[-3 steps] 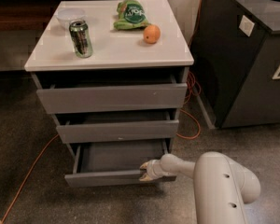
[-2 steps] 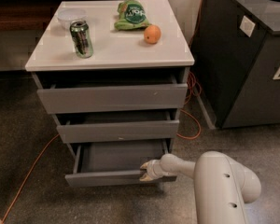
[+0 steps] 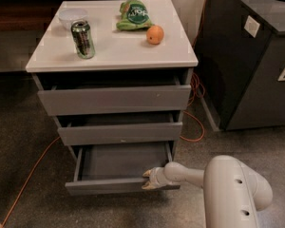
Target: Place orange into bottom drawer
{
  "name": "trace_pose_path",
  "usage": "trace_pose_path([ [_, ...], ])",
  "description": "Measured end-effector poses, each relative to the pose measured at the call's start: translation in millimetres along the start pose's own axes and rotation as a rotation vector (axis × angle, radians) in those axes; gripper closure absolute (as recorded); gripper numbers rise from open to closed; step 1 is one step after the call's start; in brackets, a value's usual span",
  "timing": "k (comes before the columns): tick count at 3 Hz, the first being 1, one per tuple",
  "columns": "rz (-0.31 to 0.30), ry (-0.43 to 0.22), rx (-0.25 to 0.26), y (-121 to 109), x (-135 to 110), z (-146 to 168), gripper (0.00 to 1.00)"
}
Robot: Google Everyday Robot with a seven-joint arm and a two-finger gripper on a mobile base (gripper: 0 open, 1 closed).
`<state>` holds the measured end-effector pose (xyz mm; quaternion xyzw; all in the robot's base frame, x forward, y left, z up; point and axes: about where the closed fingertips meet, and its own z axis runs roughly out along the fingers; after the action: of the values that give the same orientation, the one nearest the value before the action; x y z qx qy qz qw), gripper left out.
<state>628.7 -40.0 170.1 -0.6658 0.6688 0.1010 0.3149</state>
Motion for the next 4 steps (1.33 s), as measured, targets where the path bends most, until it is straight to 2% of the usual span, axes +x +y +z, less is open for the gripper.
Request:
trace_pose_path([
  [1,0.0,-0.002,0.002,3,-1,0,0.73],
  [2,0.003,-0.017,0.015,24,-7,-1,0.45],
  [3,0.007,-0.018,0.015,27,-6,-4,0.66],
  [4,0.032,-0.026,0.017,47,-10,-1,0.89],
])
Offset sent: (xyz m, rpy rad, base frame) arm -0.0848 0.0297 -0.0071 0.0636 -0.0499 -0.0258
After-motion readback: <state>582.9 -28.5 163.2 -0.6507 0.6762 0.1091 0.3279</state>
